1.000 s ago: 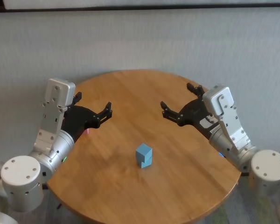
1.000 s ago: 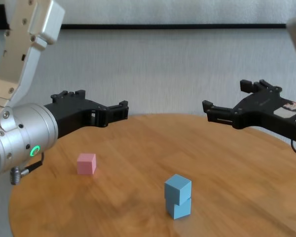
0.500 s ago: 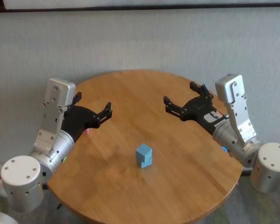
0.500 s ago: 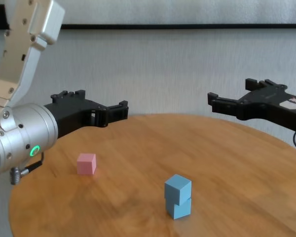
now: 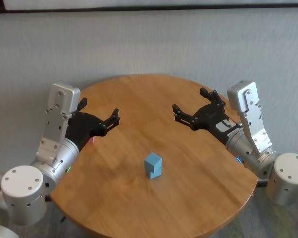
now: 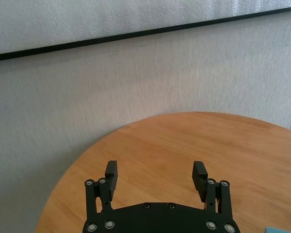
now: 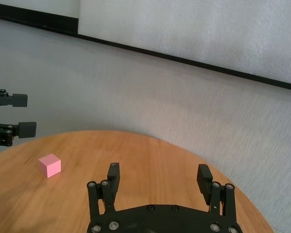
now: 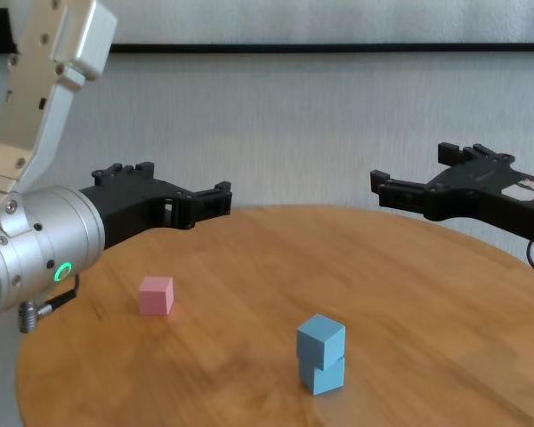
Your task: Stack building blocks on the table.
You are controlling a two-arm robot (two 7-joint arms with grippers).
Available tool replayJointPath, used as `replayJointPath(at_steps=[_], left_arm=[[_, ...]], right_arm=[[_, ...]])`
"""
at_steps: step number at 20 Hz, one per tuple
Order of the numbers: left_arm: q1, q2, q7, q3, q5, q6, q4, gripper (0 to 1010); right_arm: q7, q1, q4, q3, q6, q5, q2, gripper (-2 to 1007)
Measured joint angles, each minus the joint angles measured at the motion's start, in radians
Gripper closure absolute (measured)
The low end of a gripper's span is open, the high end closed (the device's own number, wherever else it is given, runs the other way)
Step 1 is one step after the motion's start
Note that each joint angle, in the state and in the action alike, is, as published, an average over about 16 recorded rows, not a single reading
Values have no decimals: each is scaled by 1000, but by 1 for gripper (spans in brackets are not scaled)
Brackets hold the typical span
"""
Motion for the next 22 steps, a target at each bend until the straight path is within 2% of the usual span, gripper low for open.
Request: replayJointPath(at_steps=[7, 11, 22], left_arm=[[4, -26, 29, -27, -7, 24, 15, 9], [-2, -49, 49, -47, -6, 38, 43, 9], [-79, -96, 74, -64, 36, 80, 197, 9]], right_arm=[[-1, 0, 0, -1, 0, 0, 1, 0], [-1, 0, -1, -2, 0, 0, 1, 0], [-2, 0, -1, -3, 0, 1, 2, 0]])
